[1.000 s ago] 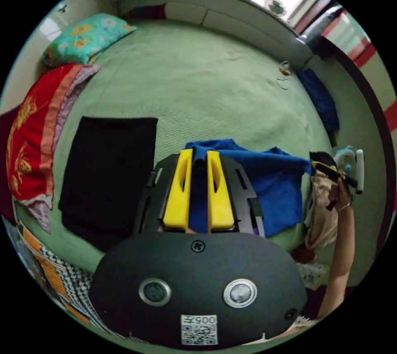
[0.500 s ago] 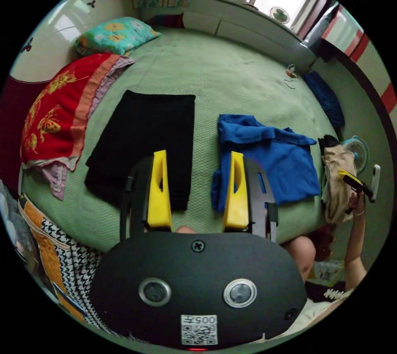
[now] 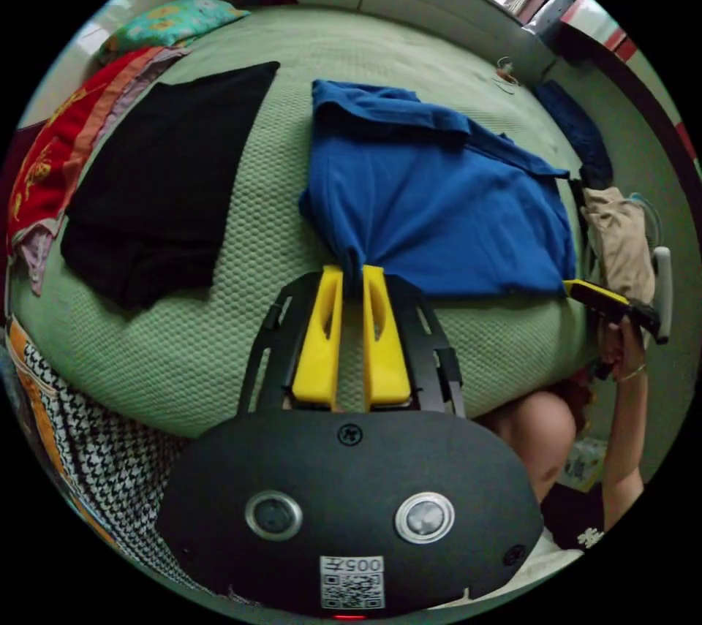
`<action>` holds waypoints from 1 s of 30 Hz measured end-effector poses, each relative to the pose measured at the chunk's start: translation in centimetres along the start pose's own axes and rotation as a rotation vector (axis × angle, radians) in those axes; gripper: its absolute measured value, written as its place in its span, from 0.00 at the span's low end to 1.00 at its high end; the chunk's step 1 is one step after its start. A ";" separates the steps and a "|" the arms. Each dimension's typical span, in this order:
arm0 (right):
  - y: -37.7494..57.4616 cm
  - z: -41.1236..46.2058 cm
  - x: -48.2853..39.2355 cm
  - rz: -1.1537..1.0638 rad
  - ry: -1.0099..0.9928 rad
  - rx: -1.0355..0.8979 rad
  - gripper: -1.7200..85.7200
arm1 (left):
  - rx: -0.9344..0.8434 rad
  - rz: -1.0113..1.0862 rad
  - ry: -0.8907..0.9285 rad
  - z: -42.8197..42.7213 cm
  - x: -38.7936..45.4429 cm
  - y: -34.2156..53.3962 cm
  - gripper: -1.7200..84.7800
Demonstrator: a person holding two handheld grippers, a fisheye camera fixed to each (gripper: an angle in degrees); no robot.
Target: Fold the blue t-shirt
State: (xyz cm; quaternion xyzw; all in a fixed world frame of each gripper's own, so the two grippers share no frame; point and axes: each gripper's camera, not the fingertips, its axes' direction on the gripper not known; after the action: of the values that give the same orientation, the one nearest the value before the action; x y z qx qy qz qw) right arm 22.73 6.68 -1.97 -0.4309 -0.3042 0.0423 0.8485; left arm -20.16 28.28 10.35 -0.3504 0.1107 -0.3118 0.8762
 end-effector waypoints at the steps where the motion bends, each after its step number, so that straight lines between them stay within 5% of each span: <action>1: 0.0 -0.1 0.0 -0.007 -0.012 0.004 0.02 | -0.005 0.002 0.017 -0.1 -0.1 -0.2 0.08; 8: 4.7 -0.2 -0.4 -0.081 -0.089 -0.055 0.01 | -0.059 0.121 0.106 0.3 -0.9 2.4 0.09; 15: 6.9 -0.1 -1.9 -0.172 -0.142 -0.016 0.11 | 0.052 0.122 -0.105 0.5 -0.7 4.7 0.10; 22: 3.7 -4.3 -9.1 -0.327 -0.007 0.279 0.13 | 0.203 0.205 -0.071 0.9 3.9 -2.7 0.18; 30: -4.0 5.8 -24.8 -0.626 -0.017 0.242 0.01 | 0.389 0.022 -0.098 4.5 3.7 -9.1 0.12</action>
State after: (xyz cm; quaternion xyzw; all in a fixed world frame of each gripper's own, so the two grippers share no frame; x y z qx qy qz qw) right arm -1.33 -0.03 -8.23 -0.2124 -0.4215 -0.1812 0.8628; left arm -19.74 23.33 19.96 -0.1879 0.0094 -0.3001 0.9352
